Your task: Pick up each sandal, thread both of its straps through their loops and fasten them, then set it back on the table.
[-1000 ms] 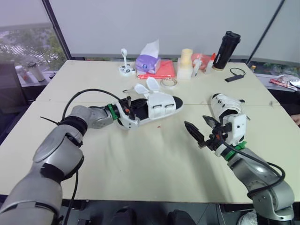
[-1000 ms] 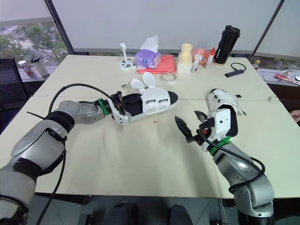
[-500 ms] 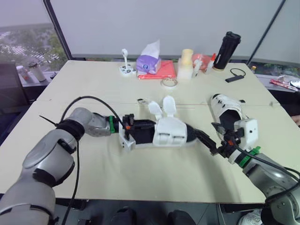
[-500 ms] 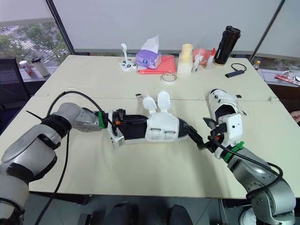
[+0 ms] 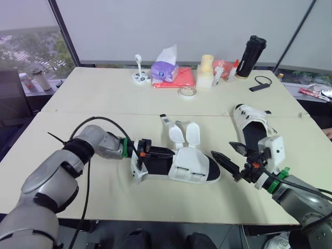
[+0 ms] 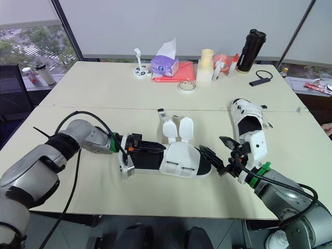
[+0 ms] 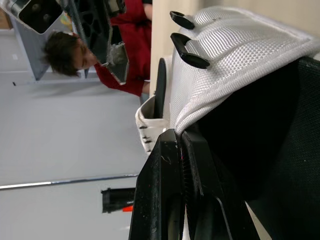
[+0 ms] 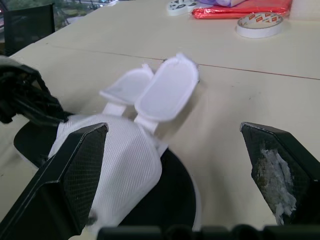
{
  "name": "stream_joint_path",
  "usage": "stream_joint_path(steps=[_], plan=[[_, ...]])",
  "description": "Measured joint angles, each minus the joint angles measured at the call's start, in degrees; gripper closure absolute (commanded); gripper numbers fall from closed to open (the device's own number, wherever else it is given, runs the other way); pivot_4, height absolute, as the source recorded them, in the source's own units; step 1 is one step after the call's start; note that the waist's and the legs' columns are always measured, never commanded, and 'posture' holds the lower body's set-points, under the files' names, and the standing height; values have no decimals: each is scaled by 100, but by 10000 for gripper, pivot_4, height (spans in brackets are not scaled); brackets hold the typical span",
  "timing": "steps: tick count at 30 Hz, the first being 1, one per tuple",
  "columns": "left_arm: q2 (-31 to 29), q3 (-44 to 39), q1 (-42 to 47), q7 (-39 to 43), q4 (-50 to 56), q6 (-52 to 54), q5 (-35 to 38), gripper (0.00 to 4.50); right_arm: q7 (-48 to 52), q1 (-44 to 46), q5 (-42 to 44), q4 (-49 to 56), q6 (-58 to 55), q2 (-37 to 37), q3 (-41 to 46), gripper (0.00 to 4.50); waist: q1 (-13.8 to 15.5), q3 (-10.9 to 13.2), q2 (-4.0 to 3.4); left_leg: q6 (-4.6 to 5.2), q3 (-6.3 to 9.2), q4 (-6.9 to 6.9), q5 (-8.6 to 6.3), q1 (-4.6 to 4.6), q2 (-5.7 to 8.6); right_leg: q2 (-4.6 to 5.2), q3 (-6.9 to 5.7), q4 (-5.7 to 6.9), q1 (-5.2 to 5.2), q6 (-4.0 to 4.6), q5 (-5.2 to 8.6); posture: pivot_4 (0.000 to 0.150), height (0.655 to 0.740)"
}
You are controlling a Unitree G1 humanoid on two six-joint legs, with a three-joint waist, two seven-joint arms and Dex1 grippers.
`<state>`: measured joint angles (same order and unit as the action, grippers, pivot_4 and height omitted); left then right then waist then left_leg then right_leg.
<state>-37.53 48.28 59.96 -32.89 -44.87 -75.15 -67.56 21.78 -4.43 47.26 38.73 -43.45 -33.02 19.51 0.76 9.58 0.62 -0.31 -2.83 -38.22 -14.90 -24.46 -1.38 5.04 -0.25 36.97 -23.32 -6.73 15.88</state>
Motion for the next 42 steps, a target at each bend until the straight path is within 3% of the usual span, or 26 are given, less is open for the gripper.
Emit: stream_joint_path(steps=[3, 8, 9, 11, 13, 14, 17, 20, 24, 30, 33, 35, 40, 42], plan=[[-13, -78, -32, 87, 42, -26, 55, 26774, 12, 21, -16, -2, 0, -77, -51, 0, 7, -1, 1, 0, 0, -3, 0, 0, 0, 1, 0, 0, 2, 0, 0, 1500, 7400], [-24, -250, -55, 427, -38, -13, 235, 1926, 62, 75, -13, -2, -20, -240, -116, 0, 1, -2, 3, 0, 0, -3, 0, 2, 0, 0, 0, 1, 3, 0, 0, 1500, 7400], [-27, -302, -84, 597, -156, -9, 401, 268, 88, 83, 12, -3, -55, -279, -115, 0, -2, -3, 3, 0, 0, -3, 0, 3, 0, 0, 0, 1, 3, 0, 0, 1500, 7400], [-82, -494, -170, 1086, -512, 13, 976, 268, 155, 77, 106, -9, -151, -417, -93, 0, -5, -2, 3, 0, 0, -3, 0, 4, -2, -1, 0, 2, 2, 0, 0, 1500, 7400], [-311, -711, -504, 2219, -754, 170, 2492, 268, 122, 245, 440, -135, -324, -407, -19, 0, -58, -5, 2, 0, -10, 0, 0, 12, -9, -1, 0, 5, 1, 0, 0, 1500, 7400], [-542, -826, -898, 3074, -448, 607, 3664, 268, 65, 417, 706, -281, -439, -389, 27, 0, -120, -5, 1, 0, -11, 3, 0, 17, -21, 0, 1, 11, 1, 1, 0, 1500, 7400], [-940, -1195, -2155, 5587, 1325, 2969, 7108, 268, -177, 881, 1465, -801, -726, -341, 303, 0, -151, -4, 1, -4, 6, 4, 2, 19, -46, 1, 4, 22, 1, 3, 1, 1500, 7400], [-1240, -1744, -2687, 6842, 3352, 5679, 9516, 268, -453, 1625, 2160, -1418, -1026, -291, 319, 0, -123, -2, 4, -7, 14, -10, 4, 13, -43, 3, 7, 19, 7, 4, 0, 1500, 7400], [-1361, -2618, -2927, 7248, 4805, 7875, 11178, 268, -697, 2323, 2663, -2012, -1312, -305, 294, 0, -129, -5, 0, -4, 17, -8, 2, 24, -35, -2, 8, 17, 18, 4, 0, 1500, 7400], [-993, -3379, -3670, 7052, 5436, 9452, 11770, 268, -159, 2450, 3051, -2045, -1829, -895, 11, 0, -129, -5, 0, -1, 15, 0, 1, 20, -31, -16, 11, 13, 11, 4, 1, 1500, 7400], [-917, -3808, -3919, 7058, 5703, 9894, 11842, 0, 462, 1835, 2534, -1686, -1698, -1234, -172, 8489, -99, -6, 2, -2, 14, -1, 1, 18, -29, -14, 12, 7, 12, 4, 1, 1500, 7400], [-907, -4013, -3997, 7134, 5795, 10129, 11957, 0, 815, 1484, 2077, -1546, -1478, -1431, -338, 17067, -93, -6, 2, -2, 12, -3, 1, 19, -26, -14, 18, 8, 11, 4, 1, 1500, 7400], [-664, -4315, -3926, 7291, 5769, 10622, 11988, 0, 1832, 694, 241, -1370, -140, -1873, -999, 43781, -48, -7, 2, -2, 1, -4, 1, 28, -21, -18, 19, 8, 17, 4, 1, 1500, 7400], [-534, -4357, -3874, 7295, 5567, 10711, 11863, 0, 2068, 586, -246, -1393, 261, -1869, -1256, 44509, -37, -7, 2, -2, 0, -4, 1, 28, -22, -20, 22, 8, 15, 4, 1, 1500, 7400]])
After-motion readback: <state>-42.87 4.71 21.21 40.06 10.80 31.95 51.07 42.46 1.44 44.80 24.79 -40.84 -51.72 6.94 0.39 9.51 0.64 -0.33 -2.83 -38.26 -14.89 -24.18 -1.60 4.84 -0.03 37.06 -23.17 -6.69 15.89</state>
